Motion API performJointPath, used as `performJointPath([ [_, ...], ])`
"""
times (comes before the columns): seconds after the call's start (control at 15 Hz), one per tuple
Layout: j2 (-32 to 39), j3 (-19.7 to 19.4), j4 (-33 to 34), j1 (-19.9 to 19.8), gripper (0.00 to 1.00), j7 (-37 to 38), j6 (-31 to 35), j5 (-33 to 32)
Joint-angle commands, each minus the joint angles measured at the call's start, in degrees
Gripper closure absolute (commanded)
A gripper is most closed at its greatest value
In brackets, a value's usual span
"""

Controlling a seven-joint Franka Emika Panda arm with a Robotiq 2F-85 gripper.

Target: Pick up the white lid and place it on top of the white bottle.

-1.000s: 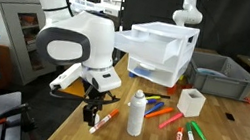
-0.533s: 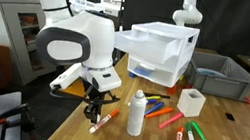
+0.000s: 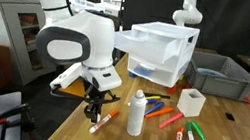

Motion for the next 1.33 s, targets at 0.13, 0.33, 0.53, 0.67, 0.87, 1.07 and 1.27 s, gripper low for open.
performJointPath([
  [0.13, -4.0, 0.3, -1.6, 0.3, 0.87, -0.4, -2.1, -1.1],
  [0.33, -5.9, 0.6, -2.1, 0.4, 0.87, -0.4, -2.9, -1.7],
  [0.53, -8.0, 0.0, -2.3, 0.8, 0.87, 0.1, -4.2, -3.6],
  [0.67, -9.6, -0.7, -2.1, 0.8, 0.87, 0.7, -5.6, -5.8],
  [0.87, -12.4, -0.5, -1.2, -0.4, 0.87, 0.3, -10.3, -7.9],
  [1.07, -15.1, 0.2, 0.0, -1.6, 0.87, -0.1, -14.2, -8.9],
  [1.27, -17.5, 0.6, 1.3, -2.7, 0.87, -0.6, -18.3, -9.7],
])
